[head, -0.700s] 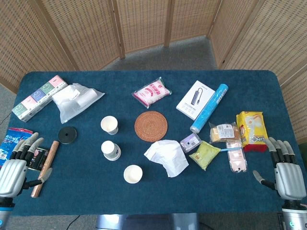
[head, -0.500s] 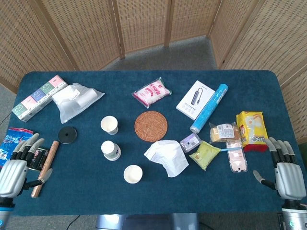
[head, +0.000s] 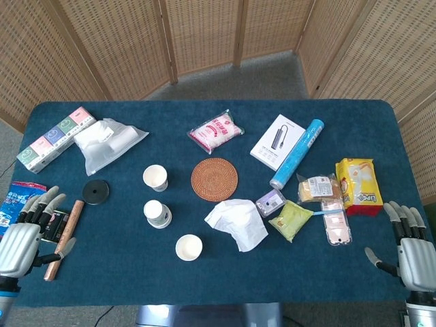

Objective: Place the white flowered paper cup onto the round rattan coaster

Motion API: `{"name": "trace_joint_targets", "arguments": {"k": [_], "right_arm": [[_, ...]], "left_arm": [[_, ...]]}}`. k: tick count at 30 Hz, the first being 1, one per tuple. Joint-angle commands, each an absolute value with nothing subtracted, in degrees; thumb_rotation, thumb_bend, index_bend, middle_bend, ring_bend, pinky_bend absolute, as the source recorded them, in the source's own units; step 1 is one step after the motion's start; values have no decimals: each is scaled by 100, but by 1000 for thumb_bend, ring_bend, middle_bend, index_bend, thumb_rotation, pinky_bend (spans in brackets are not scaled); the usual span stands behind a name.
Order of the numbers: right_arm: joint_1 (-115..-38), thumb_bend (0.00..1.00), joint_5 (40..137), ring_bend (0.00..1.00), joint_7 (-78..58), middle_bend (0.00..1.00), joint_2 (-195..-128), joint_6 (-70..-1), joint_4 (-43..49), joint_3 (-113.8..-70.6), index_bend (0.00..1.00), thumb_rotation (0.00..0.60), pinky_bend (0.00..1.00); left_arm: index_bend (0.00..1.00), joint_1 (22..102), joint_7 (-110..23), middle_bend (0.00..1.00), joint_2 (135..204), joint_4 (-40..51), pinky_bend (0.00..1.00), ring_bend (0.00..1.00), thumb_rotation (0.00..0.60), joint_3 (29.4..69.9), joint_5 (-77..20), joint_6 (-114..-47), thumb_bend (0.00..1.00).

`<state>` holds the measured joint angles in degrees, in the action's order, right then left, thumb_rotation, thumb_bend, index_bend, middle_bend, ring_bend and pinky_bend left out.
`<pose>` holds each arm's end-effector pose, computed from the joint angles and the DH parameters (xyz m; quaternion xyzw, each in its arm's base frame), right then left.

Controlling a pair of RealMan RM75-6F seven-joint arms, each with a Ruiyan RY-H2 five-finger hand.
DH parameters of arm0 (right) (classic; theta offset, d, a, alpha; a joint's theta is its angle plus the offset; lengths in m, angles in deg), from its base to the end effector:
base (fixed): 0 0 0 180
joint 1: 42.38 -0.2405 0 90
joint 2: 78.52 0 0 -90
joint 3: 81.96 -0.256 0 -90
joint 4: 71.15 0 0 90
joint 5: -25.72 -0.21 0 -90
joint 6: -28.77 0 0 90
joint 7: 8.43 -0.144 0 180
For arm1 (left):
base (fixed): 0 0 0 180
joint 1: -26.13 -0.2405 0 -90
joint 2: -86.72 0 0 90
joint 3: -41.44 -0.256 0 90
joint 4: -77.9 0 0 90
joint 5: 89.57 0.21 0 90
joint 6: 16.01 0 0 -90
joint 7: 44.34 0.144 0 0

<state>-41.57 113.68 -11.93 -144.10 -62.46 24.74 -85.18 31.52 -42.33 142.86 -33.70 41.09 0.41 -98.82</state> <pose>-0.3024 -0.1510 0.1594 0.5335 -0.4171 0.4428 0.5876 -0.2471 0.1655 0.1596 -0.6074 -0.4412 -0.4214 0.5087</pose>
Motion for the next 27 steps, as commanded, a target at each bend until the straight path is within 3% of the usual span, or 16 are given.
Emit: {"name": "trace_joint_targets", "arguments": {"k": [1,10,27], "right_arm": [[-4147,251,11362,0,-1180,0,-14393,-6240,2492,-8509,0,600,0],[-4085,253,11295,0,-1197,0,-14446,-6262,2473,-8500,0,600,0],[-4100,251,11172,0,-1323,0,-14460,-6164,2347,-8568,0,600,0]], "left_arm": [[37,3223,-4162,0,14274,-3370,0,0,468,4150,-68,-9765,370],[19,3723,-4281,0,14188,-3272,0,0,487,4410,-529,-9032,370],[21,4858,-4141,0,14719,-3462,0,0,487,4206,190,-7487,370]]}}
